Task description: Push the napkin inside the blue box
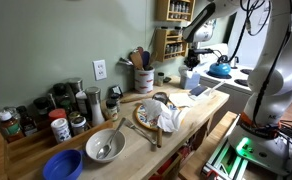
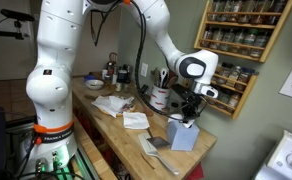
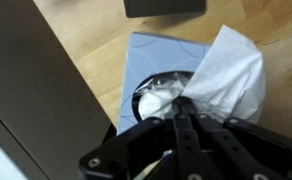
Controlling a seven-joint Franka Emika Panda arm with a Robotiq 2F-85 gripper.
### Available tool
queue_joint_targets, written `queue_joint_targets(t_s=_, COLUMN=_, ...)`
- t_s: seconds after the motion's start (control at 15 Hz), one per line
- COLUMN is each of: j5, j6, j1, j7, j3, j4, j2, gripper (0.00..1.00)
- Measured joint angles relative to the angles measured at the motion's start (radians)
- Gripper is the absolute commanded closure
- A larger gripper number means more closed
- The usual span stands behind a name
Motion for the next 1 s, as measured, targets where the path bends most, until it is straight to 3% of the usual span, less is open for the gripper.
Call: queue_joint_targets(t_s=1.0, j5=-0.012, j6=-0.012, j1=0.01, j7=0.0, j3=0.014, j4=0.023, j2=0.068, gripper=0.99)
